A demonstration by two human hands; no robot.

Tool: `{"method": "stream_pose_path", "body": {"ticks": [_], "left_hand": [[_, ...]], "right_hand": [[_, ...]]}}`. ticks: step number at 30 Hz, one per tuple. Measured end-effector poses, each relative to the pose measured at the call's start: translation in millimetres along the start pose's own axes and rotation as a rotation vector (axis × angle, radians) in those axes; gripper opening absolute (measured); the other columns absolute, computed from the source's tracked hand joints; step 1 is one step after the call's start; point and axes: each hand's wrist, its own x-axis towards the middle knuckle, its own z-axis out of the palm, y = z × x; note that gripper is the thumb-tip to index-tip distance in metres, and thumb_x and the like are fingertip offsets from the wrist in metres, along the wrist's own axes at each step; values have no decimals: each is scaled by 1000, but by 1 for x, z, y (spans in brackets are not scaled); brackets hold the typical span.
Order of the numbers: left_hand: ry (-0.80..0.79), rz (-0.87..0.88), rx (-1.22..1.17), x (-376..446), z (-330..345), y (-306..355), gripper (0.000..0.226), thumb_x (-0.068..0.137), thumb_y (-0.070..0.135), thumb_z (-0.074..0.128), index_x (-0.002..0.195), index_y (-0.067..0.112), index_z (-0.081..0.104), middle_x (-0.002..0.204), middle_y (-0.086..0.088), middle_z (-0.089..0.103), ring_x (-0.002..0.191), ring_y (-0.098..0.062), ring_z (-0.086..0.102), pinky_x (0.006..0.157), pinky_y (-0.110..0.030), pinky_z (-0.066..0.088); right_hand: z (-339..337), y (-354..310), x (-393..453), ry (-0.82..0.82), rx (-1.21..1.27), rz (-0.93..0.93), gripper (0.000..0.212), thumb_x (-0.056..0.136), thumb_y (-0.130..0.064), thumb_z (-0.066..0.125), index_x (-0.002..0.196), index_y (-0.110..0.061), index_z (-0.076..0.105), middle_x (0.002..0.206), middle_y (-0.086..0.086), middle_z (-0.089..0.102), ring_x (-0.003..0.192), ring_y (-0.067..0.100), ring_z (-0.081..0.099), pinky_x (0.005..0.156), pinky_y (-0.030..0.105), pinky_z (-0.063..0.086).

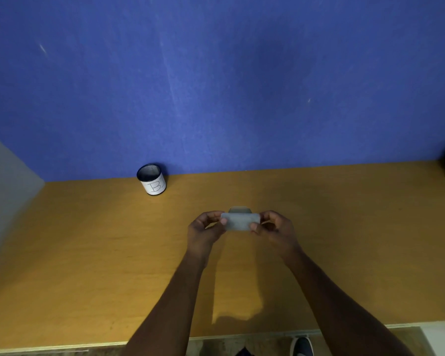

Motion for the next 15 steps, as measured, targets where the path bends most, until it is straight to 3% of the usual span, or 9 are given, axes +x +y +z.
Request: {"method": "stream_pose_path", "body": {"ticks": [2, 5, 8, 10, 15], "left_hand": [[-7, -64, -115, 1, 1, 3, 30, 78, 25, 81, 103, 10, 72, 108, -5, 73, 104, -21, 71, 91, -37, 60], [5, -174, -259, 4, 5, 7, 26, 92, 27, 70, 107, 6, 68, 106, -4, 74, 102, -22, 71, 96, -39, 58], [-5, -289, -338, 6, 7, 9, 21, 101, 19, 58, 100, 2, 70, 103, -11, 73, 94, -24, 73, 86, -39, 63], [-29, -389, -330, 6, 5, 11, 22, 102, 7, 47, 108, 3, 68, 109, -16, 68, 94, -28, 69, 75, -34, 65], [-55, -373, -259, 4, 2, 13, 40, 97, -11, 39, 126, 7, 61, 110, -14, 69, 91, -28, 69, 67, -31, 64]], "right_hand": [[0, -2, -1, 4, 0, -51, 19, 79, -14, 84, 87, -26, 72, 84, -1, 76, 73, 9, 73, 60, 19, 56], [4, -2, -2, 25, -64, -167, 29, 80, -6, 81, 86, -32, 70, 88, -7, 75, 80, 8, 73, 67, 19, 56], [4, -5, -2, 12, -174, -431, 21, 80, -1, 76, 89, -19, 71, 94, -7, 68, 89, 16, 70, 79, 25, 57], [2, -4, 1, -27, -273, -571, 16, 77, 3, 73, 88, -9, 73, 98, -7, 63, 94, 16, 68, 83, 25, 57], [4, 2, 2, -56, -248, -529, 38, 78, 20, 66, 91, -15, 72, 107, -2, 65, 103, 18, 69, 87, 33, 60]]}}
